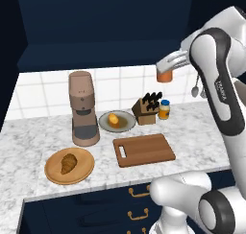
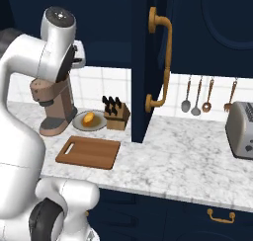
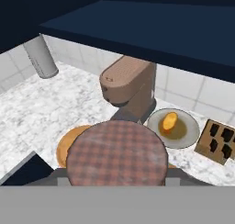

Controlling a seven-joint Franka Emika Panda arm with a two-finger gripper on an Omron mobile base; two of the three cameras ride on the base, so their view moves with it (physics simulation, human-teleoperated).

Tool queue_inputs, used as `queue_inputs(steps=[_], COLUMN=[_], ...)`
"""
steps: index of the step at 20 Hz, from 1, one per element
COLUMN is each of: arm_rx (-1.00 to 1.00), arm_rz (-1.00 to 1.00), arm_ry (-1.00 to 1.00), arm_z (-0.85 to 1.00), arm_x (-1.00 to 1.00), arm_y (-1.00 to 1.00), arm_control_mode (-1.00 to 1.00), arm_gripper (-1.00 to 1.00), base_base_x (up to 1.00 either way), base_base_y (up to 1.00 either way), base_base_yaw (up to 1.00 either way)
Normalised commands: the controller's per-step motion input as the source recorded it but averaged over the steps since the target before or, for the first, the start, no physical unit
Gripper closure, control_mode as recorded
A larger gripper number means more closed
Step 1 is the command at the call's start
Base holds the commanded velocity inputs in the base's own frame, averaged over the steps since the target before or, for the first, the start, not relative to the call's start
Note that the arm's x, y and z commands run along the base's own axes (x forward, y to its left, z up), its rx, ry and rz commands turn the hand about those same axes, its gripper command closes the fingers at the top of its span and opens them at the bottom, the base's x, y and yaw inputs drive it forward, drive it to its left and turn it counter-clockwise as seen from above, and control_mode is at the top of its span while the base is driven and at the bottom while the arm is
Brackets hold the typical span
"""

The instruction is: From the different types of pastries on the counter, select a croissant and place it on the cutting board. Then retrieve a jar of jam from the cabinet and place it alongside the croissant on the cutting board.

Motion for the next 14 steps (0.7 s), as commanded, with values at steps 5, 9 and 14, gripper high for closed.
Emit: queue_inputs(steps=[5,9,14], arm_rx=[0.0,0.0,0.0], arm_rz=[0.19,0.1,0.19], arm_ry=[-0.04,-0.03,-0.15], arm_z=[-0.26,-0.48,-0.63], arm_x=[-0.72,-0.33,-0.1], arm_y=[0.12,0.61,0.13], arm_control_mode=[-1.0,-1.0,-1.0], arm_gripper=[1.0,1.0,1.0], base_base_x=[0.0,0.0,0.0], base_base_y=[0.0,0.0,0.0], base_base_yaw=[0.0,0.0,0.0])
